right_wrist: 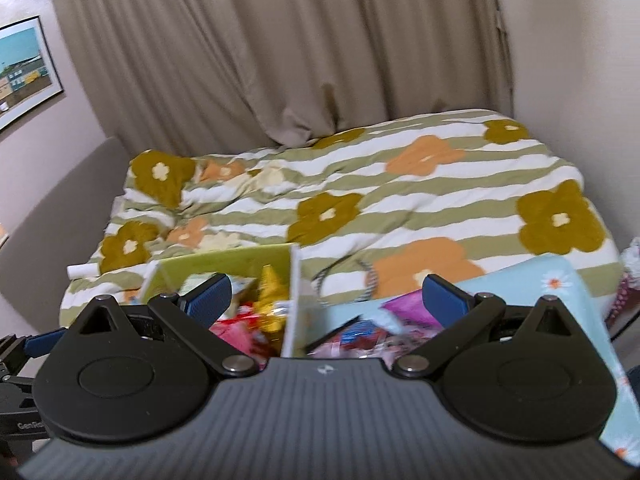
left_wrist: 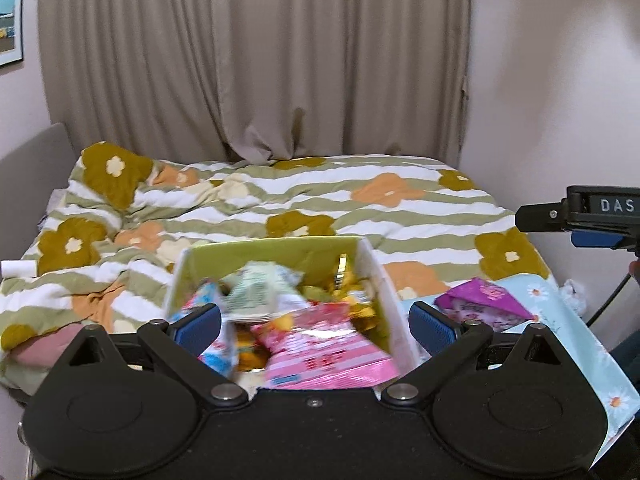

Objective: Organize snacks
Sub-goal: 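Move both tools over the last two bags on the daisy tray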

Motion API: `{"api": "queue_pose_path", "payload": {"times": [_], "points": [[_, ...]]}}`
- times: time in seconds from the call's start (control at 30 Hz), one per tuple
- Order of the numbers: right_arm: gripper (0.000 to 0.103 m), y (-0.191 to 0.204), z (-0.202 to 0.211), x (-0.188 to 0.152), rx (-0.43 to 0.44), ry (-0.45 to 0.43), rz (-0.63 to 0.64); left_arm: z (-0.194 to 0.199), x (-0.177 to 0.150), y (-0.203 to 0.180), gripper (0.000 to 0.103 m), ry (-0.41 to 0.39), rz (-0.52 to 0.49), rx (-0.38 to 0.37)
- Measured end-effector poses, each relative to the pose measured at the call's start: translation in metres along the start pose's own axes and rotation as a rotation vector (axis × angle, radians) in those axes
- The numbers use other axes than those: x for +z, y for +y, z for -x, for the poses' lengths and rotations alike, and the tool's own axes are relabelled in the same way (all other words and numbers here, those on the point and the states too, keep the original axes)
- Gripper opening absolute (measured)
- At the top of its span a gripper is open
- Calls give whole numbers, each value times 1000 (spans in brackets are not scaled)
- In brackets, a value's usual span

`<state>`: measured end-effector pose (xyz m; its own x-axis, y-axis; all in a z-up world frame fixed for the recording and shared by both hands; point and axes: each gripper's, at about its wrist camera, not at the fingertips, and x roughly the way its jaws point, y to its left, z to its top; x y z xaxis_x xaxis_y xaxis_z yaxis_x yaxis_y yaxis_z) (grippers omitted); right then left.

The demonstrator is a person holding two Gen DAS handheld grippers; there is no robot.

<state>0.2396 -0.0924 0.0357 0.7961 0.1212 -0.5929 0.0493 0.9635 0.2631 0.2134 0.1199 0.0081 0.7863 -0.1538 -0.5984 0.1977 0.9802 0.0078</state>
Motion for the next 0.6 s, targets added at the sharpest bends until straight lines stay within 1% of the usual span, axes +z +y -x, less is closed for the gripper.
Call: {"api": "queue_pose_path", "payload": {"times": [0.1,0.23,0.4,0.6], "points": [[103,-24,-4,8,-5,5,-5,-9,3,-22,102,8,-3,-10],[103,-54,-14,15,-1,33,12,-28,8,-56,102,46,14,-7],[103,-95,-40,24,15,104,25,-54,9,-101,102,98,15,23],[103,-133,-84,30,79,215,42,-91,2,-138,102,179,58,73]]}}
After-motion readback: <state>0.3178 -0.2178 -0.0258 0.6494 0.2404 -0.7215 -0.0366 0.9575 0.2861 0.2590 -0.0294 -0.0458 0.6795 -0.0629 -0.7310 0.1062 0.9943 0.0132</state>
